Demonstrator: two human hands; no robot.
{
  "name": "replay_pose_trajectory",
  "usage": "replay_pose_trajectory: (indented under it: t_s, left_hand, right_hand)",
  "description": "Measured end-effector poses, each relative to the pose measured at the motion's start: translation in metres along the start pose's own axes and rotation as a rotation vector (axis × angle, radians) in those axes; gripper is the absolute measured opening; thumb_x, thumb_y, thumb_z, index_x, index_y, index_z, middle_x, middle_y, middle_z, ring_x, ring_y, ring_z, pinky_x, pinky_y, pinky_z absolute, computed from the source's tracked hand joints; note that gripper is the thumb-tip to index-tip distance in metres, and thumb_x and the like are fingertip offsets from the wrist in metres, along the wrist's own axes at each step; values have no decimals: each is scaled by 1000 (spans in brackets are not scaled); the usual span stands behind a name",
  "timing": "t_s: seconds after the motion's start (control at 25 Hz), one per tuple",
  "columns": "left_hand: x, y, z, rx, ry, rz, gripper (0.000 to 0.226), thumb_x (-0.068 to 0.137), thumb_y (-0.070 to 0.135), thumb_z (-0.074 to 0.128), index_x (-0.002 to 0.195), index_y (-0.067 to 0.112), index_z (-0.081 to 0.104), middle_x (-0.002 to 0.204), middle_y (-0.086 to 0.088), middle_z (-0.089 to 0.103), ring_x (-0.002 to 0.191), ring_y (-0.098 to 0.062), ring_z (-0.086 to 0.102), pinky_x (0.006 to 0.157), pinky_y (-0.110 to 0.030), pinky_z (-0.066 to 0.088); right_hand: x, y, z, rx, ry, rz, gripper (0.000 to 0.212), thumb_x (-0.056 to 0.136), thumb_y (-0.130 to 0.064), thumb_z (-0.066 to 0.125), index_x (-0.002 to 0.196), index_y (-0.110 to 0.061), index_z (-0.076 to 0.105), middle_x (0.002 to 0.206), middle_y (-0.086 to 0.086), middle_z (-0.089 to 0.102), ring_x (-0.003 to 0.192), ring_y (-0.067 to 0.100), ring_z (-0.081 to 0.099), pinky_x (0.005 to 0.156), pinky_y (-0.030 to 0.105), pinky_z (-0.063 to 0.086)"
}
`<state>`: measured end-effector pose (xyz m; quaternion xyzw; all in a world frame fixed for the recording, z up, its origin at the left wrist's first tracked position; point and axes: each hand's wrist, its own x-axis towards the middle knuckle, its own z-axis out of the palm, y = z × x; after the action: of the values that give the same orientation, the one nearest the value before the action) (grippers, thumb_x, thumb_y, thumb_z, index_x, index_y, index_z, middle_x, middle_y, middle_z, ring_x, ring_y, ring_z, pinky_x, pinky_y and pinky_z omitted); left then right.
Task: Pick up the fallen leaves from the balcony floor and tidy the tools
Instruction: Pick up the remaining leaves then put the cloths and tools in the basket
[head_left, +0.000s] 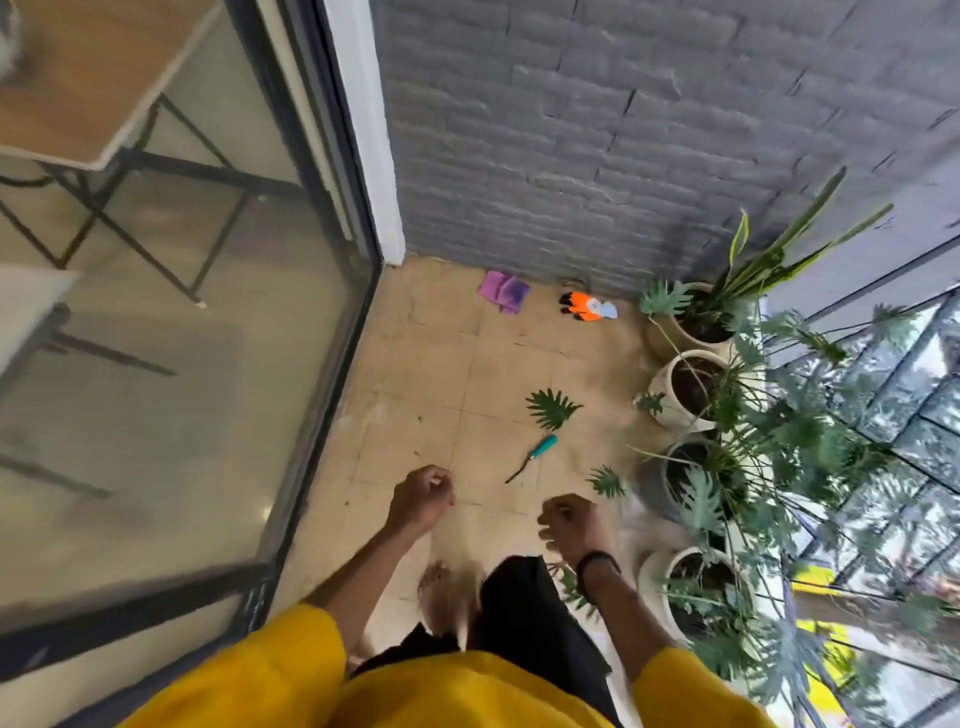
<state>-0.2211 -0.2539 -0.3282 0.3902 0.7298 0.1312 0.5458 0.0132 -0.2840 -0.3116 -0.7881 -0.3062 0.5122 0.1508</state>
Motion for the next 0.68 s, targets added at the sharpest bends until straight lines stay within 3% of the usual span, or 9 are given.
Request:
replay_pose_trajectory:
  t_s: [0.08, 0.2, 0.4, 0.48, 0.6, 0.68]
  left_hand:
    - [39, 43, -9, 8, -21, 23, 11, 96, 34, 60, 95, 28, 69, 83, 6, 77, 83, -18, 74, 82, -35, 59]
    - [94, 103, -20, -34, -44, 87, 21, 89, 45, 60, 97, 28, 71, 92, 3, 78, 86, -18, 74, 84, -39, 60]
    - [202, 183, -50, -102, -24, 33, 9, 93, 35, 64, 88, 29, 68, 72, 4, 77, 69, -17, 74, 80, -47, 61]
    - [245, 208, -58, -88, -20, 44, 15, 87, 42, 62, 83, 29, 68, 68, 5, 75, 69, -18, 74, 81, -48, 60]
    - [326, 253, -73, 13, -50, 69, 12, 88, 37, 61, 80, 30, 66, 68, 8, 75, 79, -16, 74, 90, -42, 57]
    - [397, 275, -80, 104, -86, 54, 11, 90, 29, 63, 80, 32, 65, 72, 10, 75, 84, -14, 74, 86, -35, 57]
  right_hand:
    - [27, -49, 12, 16, 50, -99, 11, 90, -7, 61, 86, -14, 68, 79, 10, 74, 63, 23, 71, 53, 30, 57]
    - [81, -106, 23, -17, 90, -201, 11, 86, -10, 64, 86, -19, 71, 81, 1, 74, 70, 21, 72, 67, 41, 61]
    - [189, -224, 29, -162, 28, -254, 6, 86, -23, 65, 82, -26, 69, 81, -8, 73, 74, 17, 71, 71, 36, 59]
    - [221, -265, 29, -221, 35, -293, 6, 86, -21, 67, 84, -23, 72, 84, -7, 73, 77, 17, 70, 74, 33, 57]
    - [298, -320, 39, -360, -18, -281, 7, 87, -23, 67, 88, -20, 74, 95, 0, 74, 85, 23, 69, 80, 34, 56]
    - [366, -346, 51, -412, -29, -245, 9, 87, -23, 69, 92, -20, 76, 104, 4, 73, 93, 27, 69, 85, 32, 54]
